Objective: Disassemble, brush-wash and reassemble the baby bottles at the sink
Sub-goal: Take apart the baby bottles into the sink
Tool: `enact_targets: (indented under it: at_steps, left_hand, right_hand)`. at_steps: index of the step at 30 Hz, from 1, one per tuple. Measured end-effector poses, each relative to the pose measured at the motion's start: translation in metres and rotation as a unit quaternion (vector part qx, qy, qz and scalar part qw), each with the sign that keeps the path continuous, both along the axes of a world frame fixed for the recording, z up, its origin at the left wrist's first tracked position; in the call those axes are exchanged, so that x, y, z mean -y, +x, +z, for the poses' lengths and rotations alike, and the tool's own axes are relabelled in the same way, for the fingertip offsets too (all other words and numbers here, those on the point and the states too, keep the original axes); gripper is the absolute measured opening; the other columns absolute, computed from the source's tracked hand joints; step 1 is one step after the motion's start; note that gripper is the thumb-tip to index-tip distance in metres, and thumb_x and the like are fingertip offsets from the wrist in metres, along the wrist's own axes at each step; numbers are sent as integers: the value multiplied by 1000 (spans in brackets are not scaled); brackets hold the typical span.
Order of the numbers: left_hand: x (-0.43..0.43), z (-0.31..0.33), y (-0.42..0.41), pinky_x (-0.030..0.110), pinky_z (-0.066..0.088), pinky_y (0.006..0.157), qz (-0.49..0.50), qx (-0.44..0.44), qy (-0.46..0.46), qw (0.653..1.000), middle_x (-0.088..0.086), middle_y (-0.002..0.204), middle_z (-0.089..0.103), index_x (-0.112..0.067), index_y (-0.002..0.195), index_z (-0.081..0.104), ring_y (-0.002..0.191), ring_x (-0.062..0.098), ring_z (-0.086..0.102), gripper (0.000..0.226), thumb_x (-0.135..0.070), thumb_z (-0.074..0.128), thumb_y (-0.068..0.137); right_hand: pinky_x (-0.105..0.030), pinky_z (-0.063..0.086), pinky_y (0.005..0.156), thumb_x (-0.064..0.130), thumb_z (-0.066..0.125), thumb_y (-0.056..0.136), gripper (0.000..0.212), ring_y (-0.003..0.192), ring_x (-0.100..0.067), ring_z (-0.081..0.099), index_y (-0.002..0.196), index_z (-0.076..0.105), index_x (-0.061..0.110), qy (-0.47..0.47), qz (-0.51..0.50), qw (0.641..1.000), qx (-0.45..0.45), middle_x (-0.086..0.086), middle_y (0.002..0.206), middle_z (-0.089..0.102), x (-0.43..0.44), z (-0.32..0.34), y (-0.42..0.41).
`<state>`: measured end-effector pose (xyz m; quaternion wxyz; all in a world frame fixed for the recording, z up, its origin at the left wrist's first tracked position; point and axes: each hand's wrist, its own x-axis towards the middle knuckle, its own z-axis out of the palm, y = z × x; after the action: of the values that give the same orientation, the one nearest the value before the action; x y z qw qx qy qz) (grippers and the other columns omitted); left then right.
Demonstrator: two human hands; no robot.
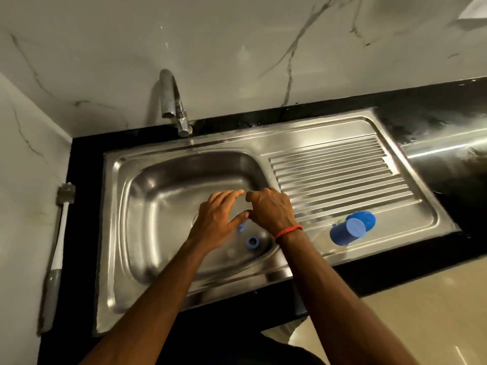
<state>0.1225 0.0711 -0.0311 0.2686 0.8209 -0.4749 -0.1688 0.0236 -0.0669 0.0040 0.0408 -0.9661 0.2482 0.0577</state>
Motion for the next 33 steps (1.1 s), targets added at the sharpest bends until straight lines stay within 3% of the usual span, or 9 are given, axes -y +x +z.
enact_targets:
  at_steps: [5, 12, 18, 22, 27, 30, 33]
  left_hand:
    - [22, 18, -4, 45, 38, 111, -53, 19, -38, 998, -3, 148, 49, -31, 149, 40, 138, 16, 42, 67, -70, 36, 95]
    - [63, 51, -36, 44, 35, 109, -140, -3, -71, 988, -4, 148, 49, -33, 148, 40, 140, 15, 38, 78, -82, 29, 87]
    - [90, 66, -82, 42, 32, 111, -237, -40, -49, 969, -7, 146, 45, -37, 148, 37, 139, 10, 35, 77, -79, 40, 84]
    - [98, 58, -109, 46, 42, 108, -288, -78, -15, 954, -18, 134, 47, -42, 144, 39, 131, 7, 41, 73, -75, 58, 83]
    - [100, 45, -135, 34, 50, 100, -276, -164, -11, 947, -20, 124, 54, -37, 136, 48, 119, 2, 50, 68, -56, 79, 78]
    - [99, 40, -141, 24, 49, 97, -249, -176, -21, 952, -23, 117, 50, -29, 136, 50, 114, 0, 50, 65, -41, 82, 81]
    - [96, 40, -139, 11, 43, 94, -238, -178, -32, 954, -20, 121, 50, -29, 137, 49, 114, -4, 48, 64, -38, 81, 82]
  right_hand:
    - [-33, 37, 71, 36, 56, 93, 22, 95, -28, 62, 111, 64, 28, -42, -44, 996, 57, -3, 92, 67, 7, 31, -20]
    - [-39, 44, 87, 44, 65, 90, 40, 109, -27, 54, 124, 60, 25, -33, -124, 989, 72, -5, 112, 66, 31, 78, -75]
    - [-31, 49, 78, 41, 71, 88, 40, 106, -20, 61, 125, 62, 28, 0, -177, 981, 76, -1, 111, 66, 41, 119, -132]
    - [-34, 53, 76, 39, 76, 84, 34, 99, -20, 63, 114, 67, 26, 25, -204, 978, 29, 0, 103, 66, 36, 126, -155]
    - [-31, 56, 74, 22, 75, 84, 30, 99, -16, 60, 114, 70, 23, 48, -232, 971, 41, 0, 107, 65, 24, 106, -170]
    - [-31, 57, 70, 19, 74, 84, 25, 96, -16, 61, 109, 72, 23, 47, -239, 968, 50, 0, 102, 66, 22, 101, -171]
    - [-27, 51, 66, 18, 71, 85, 23, 95, -16, 61, 108, 73, 22, 41, -235, 970, 51, 1, 101, 65, 19, 104, -166]
